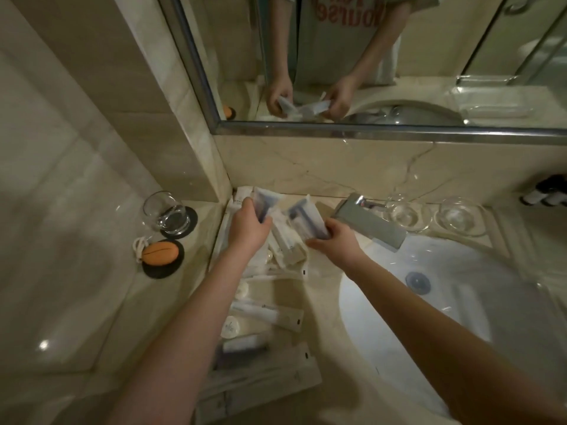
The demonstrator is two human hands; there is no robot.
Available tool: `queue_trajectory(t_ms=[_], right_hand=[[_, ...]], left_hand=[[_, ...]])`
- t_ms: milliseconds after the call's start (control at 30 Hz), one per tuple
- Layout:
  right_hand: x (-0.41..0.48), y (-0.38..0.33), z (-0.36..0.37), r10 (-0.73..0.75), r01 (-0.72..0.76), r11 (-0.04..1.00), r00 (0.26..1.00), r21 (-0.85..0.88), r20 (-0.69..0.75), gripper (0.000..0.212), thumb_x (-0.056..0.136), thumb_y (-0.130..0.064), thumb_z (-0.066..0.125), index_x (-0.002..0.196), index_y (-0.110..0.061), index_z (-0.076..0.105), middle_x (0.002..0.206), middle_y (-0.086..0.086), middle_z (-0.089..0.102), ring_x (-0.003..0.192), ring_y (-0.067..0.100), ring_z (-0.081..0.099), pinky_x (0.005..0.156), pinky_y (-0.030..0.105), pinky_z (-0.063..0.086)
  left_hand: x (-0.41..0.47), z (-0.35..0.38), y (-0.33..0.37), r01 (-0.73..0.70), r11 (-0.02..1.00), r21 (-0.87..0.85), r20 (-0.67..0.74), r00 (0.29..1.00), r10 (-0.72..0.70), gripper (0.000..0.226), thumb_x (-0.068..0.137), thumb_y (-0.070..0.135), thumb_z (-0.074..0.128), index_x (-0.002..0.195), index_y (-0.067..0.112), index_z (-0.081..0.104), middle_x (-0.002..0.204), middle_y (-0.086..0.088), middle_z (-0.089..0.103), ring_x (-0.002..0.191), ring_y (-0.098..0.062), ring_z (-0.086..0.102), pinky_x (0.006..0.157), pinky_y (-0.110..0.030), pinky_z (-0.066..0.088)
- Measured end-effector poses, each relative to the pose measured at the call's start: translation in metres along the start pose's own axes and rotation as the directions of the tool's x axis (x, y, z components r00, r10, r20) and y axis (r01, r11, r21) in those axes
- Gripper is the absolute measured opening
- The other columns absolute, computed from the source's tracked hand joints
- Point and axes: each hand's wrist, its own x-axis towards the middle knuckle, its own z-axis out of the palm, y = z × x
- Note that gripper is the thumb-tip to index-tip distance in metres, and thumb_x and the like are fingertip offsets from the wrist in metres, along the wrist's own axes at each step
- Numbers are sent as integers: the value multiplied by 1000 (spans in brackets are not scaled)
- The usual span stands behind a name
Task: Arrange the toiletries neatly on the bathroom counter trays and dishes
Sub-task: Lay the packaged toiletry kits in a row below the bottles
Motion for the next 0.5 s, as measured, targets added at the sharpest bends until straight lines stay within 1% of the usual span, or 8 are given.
queue_trajectory(t_ms=[67, 133, 200, 267, 333, 400, 467, 500], right_hand=[[-18, 1, -11, -41, 41, 999, 999, 13, 3, 29, 78, -15, 72, 104, -9, 61, 90, 5, 61, 84, 23, 58, 76, 38, 49], [-36, 5, -24, -76, 76, 997, 997, 19, -15, 29, 77, -15, 73, 104, -12, 62, 91, 3, 62, 83, 20, 57, 74, 35, 47], [-53, 12, -38, -88, 89, 995, 995, 34, -43, 29, 77, -16, 74, 104, -13, 63, 93, 3, 64, 84, 21, 58, 75, 36, 48], [-70, 20, -54, -93, 96, 994, 993, 46, -66, 22, 78, -18, 73, 97, -16, 62, 87, 0, 63, 81, 20, 58, 72, 33, 48], [-86, 29, -71, -84, 89, 995, 993, 50, -88, 17, 79, -20, 72, 90, -18, 60, 81, -2, 61, 76, 18, 57, 68, 30, 46], [-98, 40, -89, -56, 63, 996, 992, 60, -116, 18, 80, -23, 71, 90, -13, 59, 82, 1, 61, 76, 19, 58, 68, 33, 47], [-111, 53, -108, -30, 44, 995, 988, 92, -154, 22, 83, -26, 68, 84, -7, 57, 76, 4, 58, 71, 19, 56, 65, 32, 45], [-118, 59, -118, -16, 37, 992, 985, 119, -174, 25, 84, -27, 66, 78, -6, 54, 71, 4, 54, 66, 18, 53, 62, 30, 43]], left_hand=[[-24, 0, 7, 47, 994, -95, 25, 999, -45, 28, 90, 24, 57, 109, 6, 49, 107, -14, 58, 102, -32, 58, 85, -40, 52], [-46, 2, 15, 88, 979, -182, 57, 995, -79, 20, 89, 24, 58, 99, 10, 49, 97, -8, 56, 93, -27, 58, 76, -40, 55], [-68, 5, 26, 116, 964, -240, 93, 991, -96, 22, 90, 26, 58, 104, 11, 49, 98, -2, 53, 87, -19, 52, 54, -25, 50], [-87, 12, 38, 119, 956, -267, 123, 988, -89, 22, 90, 27, 58, 102, 15, 45, 97, 1, 48, 86, -15, 48, 44, -15, 36], [-101, 24, 47, 115, 938, -328, 154, 986, -67, 21, 90, 27, 57, 99, 16, 42, 99, 0, 49, 81, -13, 50, 47, -16, 35], [-113, 37, 57, 117, 922, -368, 182, 982, -52, 19, 89, 28, 56, 100, 16, 45, 100, -4, 54, 78, -12, 53, 57, -23, 43], [-124, 53, 71, 132, 914, -385, 223, 974, -46, 22, 88, 30, 56, 104, 16, 49, 104, -6, 57, 89, -19, 58, 70, -31, 52], [-130, 62, 79, 129, 908, -398, 236, 971, -35, 24, 88, 31, 57, 105, 16, 50, 104, -5, 58, 92, -21, 59, 70, -31, 52]])
